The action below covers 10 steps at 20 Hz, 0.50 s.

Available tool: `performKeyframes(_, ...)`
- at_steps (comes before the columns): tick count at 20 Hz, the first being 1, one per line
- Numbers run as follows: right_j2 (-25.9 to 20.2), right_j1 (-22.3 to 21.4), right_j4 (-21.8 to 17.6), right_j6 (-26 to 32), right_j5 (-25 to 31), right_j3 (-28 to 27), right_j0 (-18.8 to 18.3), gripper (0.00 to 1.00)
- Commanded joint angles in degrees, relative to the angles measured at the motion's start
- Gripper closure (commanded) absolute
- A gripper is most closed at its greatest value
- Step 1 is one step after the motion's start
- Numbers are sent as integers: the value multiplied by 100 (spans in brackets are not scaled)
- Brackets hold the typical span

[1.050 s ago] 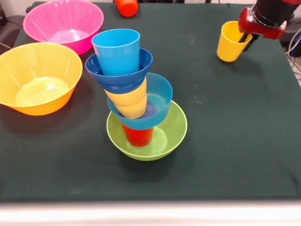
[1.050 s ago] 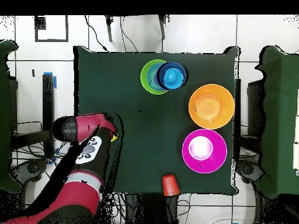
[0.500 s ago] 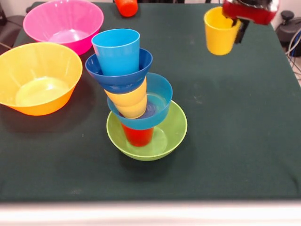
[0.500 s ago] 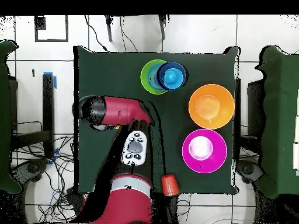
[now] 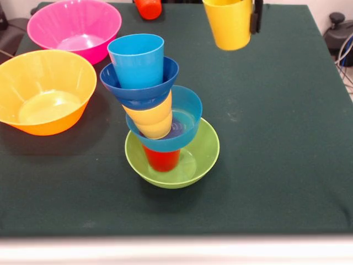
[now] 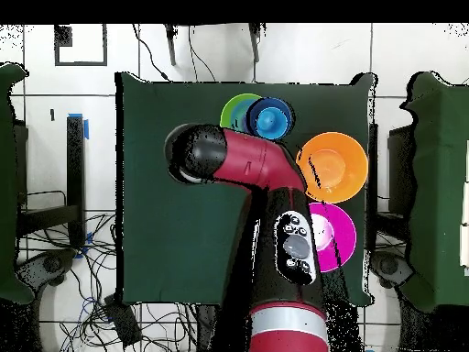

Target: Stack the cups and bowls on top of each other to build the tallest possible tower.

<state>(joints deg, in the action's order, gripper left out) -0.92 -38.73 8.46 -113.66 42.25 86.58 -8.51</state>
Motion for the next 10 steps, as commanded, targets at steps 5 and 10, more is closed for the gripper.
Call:
performKeyframes(5,-451,28,-929,455,867,-410,499,100)
performKeyframes(10,-115,255,-1225,89,1558,-1176,876,100)
